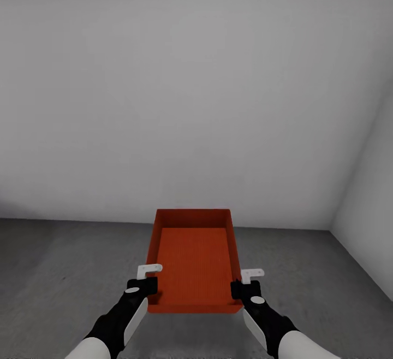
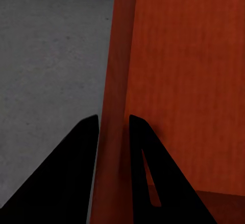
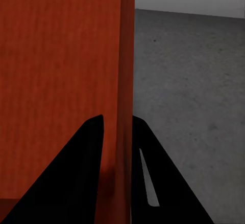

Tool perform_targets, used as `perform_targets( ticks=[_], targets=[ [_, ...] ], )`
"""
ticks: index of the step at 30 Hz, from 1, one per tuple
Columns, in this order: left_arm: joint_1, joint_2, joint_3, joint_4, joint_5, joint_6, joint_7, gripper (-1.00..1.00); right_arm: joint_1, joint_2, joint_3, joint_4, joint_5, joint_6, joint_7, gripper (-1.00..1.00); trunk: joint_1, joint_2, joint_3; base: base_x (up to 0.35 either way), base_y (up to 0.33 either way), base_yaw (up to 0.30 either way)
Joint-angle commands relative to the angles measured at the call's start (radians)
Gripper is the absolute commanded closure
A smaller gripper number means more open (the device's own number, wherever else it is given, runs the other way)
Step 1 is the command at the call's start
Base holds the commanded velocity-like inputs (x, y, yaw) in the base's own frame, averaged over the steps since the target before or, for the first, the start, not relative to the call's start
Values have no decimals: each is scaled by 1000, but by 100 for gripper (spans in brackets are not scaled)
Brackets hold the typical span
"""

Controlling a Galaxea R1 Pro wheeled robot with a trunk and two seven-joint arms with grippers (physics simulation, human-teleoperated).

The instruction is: Move the two storage containers from the living room to the garage. In the garage, place one container on the floor and stack the other container on top of it (either order is fine).

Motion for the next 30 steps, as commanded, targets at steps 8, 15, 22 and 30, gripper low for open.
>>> perform_targets(
  ticks=[8, 15, 22, 30],
  targets=[
    [-1, 27, 32, -4, -18, -53, 25, 100, -1, -2, -19, 3, -16, -6, -10, 100, 0, -1, -14, 0, 0, 0],
    [-1, 26, 33, -5, -18, -51, 25, 100, -1, -2, -19, 3, -16, -6, -10, 100, 0, -1, -26, 0, 0, 0],
    [-1, 26, 32, -6, -18, -50, 24, 100, -1, -2, -19, 3, -16, -6, -10, 100, 12, -22, -46, 0, 0, 0],
    [-1, 26, 33, -7, -18, -50, 24, 100, -1, -2, -19, 3, -16, -6, -10, 100, 42, -78, -84, 0, 0, 0]
  ],
)
